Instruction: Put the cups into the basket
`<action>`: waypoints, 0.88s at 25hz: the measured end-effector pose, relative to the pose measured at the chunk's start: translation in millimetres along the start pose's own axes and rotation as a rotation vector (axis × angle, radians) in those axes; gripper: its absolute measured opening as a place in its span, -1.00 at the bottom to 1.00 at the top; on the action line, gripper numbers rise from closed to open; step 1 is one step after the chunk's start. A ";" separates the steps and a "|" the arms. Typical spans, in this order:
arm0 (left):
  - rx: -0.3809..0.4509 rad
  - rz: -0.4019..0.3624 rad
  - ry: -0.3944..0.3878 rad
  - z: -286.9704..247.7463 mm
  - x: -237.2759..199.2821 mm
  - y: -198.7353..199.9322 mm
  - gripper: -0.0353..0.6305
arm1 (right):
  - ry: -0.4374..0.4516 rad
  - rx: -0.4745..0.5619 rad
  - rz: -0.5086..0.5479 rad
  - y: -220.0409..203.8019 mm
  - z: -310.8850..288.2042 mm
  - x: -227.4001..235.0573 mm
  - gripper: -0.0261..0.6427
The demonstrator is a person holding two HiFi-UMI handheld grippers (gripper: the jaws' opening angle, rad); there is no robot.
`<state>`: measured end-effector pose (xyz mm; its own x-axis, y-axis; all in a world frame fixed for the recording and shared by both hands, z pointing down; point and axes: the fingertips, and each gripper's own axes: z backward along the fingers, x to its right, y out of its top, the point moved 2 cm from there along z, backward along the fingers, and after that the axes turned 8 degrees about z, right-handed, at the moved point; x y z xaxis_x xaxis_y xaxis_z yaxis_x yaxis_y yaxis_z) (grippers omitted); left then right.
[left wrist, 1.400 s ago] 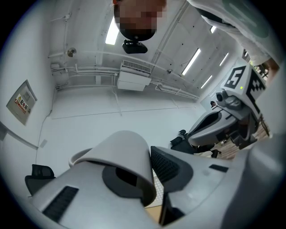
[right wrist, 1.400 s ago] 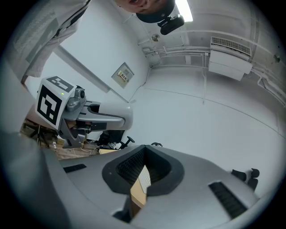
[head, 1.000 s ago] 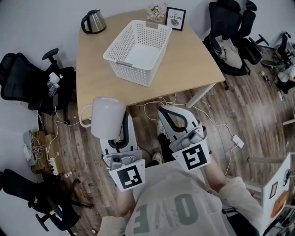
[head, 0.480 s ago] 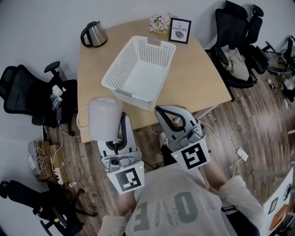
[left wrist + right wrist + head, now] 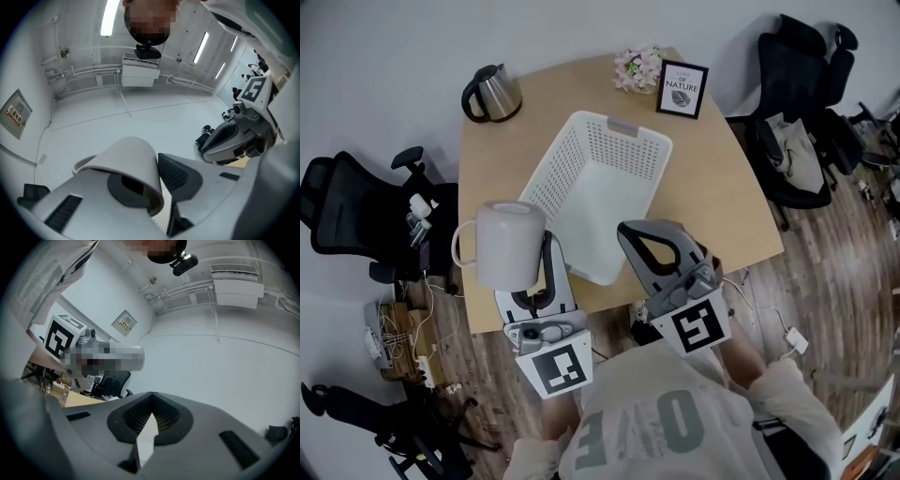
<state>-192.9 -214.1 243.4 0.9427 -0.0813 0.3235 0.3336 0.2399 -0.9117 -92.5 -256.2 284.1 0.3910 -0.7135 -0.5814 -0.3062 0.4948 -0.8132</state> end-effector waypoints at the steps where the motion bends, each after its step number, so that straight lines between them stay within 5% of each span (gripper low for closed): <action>1: -0.006 0.007 -0.006 -10.5 -0.1 -2.7 -0.67 | 0.003 0.004 0.000 -3.9 -4.9 6.7 -0.93; 8: -0.082 0.006 -0.018 -60.9 8.9 -24.3 -0.67 | 0.021 0.058 -0.043 -26.9 -33.0 47.3 -0.93; 17: -0.090 -0.018 -0.002 -87.9 0.7 -21.9 -0.67 | 0.011 0.097 -0.157 -42.5 -59.1 66.3 -0.93; 22: -0.050 -0.037 -0.030 -106.2 2.0 -15.6 -0.67 | -0.031 0.091 -0.119 -47.4 -65.3 75.1 -0.93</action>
<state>-195.8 -320.7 231.4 0.9293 -0.0598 0.3644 0.3690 0.1885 -0.9101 -105.2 -365.6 280.7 0.4471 -0.7545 -0.4804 -0.1770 0.4518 -0.8744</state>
